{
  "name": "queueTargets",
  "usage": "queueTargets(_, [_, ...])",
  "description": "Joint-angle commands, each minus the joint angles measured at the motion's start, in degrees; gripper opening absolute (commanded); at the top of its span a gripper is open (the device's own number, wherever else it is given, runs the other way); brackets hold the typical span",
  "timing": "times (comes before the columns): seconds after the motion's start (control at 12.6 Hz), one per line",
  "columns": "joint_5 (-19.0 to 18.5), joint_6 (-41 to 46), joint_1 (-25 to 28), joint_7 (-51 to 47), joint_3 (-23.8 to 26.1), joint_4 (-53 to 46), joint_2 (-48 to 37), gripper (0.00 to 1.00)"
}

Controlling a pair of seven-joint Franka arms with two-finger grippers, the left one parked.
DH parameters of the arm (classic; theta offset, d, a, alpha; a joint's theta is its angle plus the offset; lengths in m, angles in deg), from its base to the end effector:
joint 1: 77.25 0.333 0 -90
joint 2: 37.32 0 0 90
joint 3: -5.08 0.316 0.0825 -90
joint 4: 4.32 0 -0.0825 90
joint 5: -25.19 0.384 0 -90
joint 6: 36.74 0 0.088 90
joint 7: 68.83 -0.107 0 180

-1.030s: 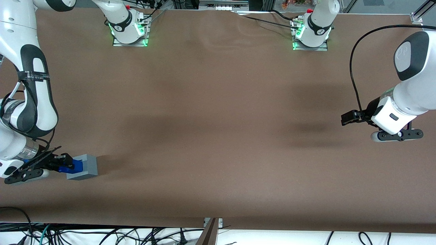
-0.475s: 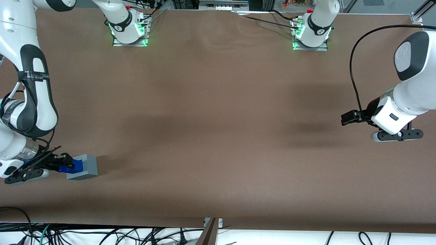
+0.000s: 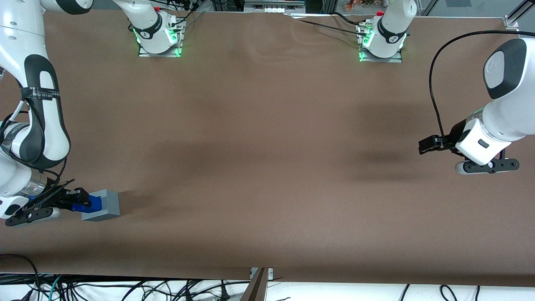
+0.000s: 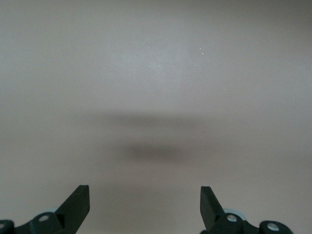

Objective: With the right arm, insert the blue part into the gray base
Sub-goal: 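Lower the blue part into the gray base's opening, pressing down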

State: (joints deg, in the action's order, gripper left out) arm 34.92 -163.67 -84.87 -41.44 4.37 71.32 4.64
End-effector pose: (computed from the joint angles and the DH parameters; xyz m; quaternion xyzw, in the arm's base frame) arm 0.7487 -0.1018 0.3171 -0.9869 -0.1217 -0.0980 0.0396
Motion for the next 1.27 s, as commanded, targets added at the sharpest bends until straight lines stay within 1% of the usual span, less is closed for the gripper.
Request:
queueTargets(0.0, [-0.7, 3.0, -0.7, 0.9, 0.2, -2.2, 1.3, 0.35])
queueTargets(0.63, [-1.1, 5.6, -0.6, 1.0, 0.1, -4.1, 1.2, 0.35])
queueTargets(0.79, [-2.3, 7.0, -0.6, 1.0, 0.1, -6.0, 1.2, 0.35])
queueTargets(1.19, [-2.2, 6.5, -0.7, 1.1, 0.3, -6.9, 1.8, 0.35])
